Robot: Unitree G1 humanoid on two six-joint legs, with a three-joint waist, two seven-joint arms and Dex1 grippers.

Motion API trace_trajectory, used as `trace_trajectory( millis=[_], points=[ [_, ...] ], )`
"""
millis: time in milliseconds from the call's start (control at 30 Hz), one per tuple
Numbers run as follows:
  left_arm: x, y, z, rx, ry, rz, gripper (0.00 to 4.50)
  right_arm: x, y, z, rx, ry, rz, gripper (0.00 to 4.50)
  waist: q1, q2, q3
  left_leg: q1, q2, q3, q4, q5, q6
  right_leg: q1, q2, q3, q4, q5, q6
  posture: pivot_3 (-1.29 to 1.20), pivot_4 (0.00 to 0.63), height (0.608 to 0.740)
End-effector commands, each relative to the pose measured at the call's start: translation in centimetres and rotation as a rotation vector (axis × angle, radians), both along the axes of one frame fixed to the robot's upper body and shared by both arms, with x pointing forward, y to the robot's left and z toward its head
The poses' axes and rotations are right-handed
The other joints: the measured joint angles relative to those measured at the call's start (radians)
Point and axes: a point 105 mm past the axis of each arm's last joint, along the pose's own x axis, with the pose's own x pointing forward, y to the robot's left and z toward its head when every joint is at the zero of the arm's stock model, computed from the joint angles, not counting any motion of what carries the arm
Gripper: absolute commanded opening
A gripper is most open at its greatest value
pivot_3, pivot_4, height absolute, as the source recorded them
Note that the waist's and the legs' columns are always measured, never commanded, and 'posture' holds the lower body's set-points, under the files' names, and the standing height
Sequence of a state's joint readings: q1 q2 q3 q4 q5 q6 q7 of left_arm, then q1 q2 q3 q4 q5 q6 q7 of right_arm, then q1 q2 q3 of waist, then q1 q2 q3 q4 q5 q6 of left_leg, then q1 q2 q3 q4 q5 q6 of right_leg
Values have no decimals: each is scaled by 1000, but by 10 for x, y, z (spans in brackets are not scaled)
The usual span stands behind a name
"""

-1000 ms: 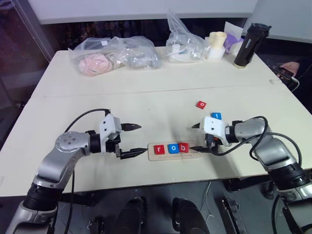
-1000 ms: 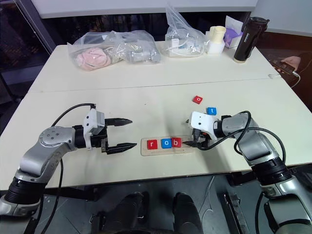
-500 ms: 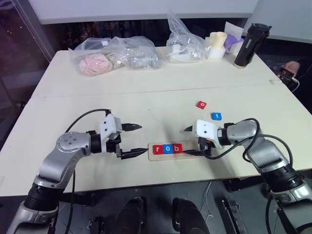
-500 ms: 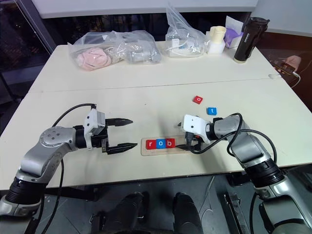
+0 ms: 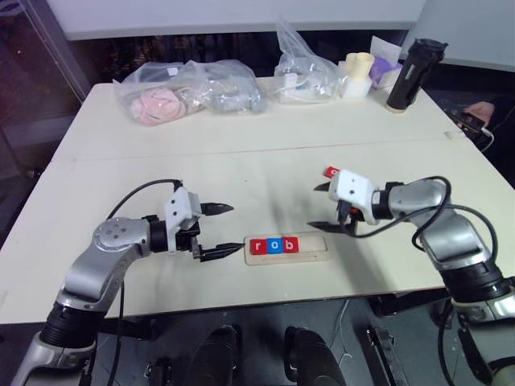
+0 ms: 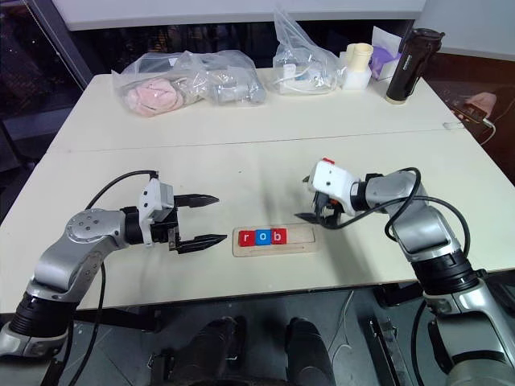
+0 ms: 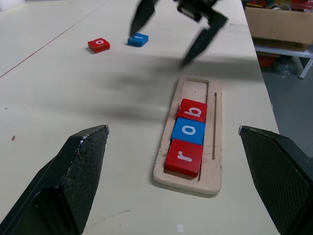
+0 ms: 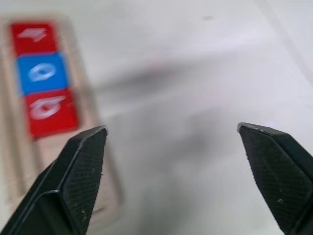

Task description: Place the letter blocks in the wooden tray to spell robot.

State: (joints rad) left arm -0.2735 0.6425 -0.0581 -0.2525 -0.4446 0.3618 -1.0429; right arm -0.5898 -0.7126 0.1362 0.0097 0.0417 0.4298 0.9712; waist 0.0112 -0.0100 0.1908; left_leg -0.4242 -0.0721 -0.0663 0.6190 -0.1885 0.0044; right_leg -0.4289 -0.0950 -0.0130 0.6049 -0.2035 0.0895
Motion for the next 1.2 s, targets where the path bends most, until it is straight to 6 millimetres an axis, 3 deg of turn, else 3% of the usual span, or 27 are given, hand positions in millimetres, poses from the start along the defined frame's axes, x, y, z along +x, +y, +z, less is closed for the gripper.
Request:
trace_trajectory(
  millis=[33, 267, 467, 633, 833, 1200],
  points=[
    [-2, -5, 10, -9, -48, -24, 4500, 28, -23, 10, 58, -88, -262, 4385, 0, 0, 0, 0, 0, 0, 0, 0, 0, 0, 0, 0, 0, 0, 0, 0, 150, 738],
    [-2, -4, 9, -8, -48, -24, 4500, 58, -40, 5, 321, -49, -756, 4385, -1, 0, 0, 0, 0, 5, 0, 0, 0, -6, 0, 5, 8, 0, 0, 0, 150, 738],
    [-1, -6, 9, -9, -49, -30, 4500, 73, -25, 3, 544, 64, -981, 4385, -9, 0, 0, 1, 0, 5, 0, 2, -2, -6, 4, 7, 10, 0, -1, 0, 150, 738],
    [-1, -6, 10, -10, -52, -26, 4500, 85, -13, 2, 590, 102, -1058, 4385, -13, 1, 0, 1, 0, 5, 0, 2, -2, -6, 4, 7, 10, 0, 0, 0, 150, 738],
    [-2, -7, 10, -16, -56, -14, 4500, 94, -5, -17, 522, 124, -1114, 4385, -29, 1, -1, 2, 0, 6, -1, 2, -1, -6, 5, 7, 10, 0, 0, 0, 150, 738],
    [-4, -6, 10, -21, -57, 12, 4500, 106, 13, -32, 574, 185, -1161, 4385, -33, 1, 0, 5, 1, 6, -3, 2, -1, -4, 7, 8, 10, 0, 0, 0, 150, 738]
  ],
)
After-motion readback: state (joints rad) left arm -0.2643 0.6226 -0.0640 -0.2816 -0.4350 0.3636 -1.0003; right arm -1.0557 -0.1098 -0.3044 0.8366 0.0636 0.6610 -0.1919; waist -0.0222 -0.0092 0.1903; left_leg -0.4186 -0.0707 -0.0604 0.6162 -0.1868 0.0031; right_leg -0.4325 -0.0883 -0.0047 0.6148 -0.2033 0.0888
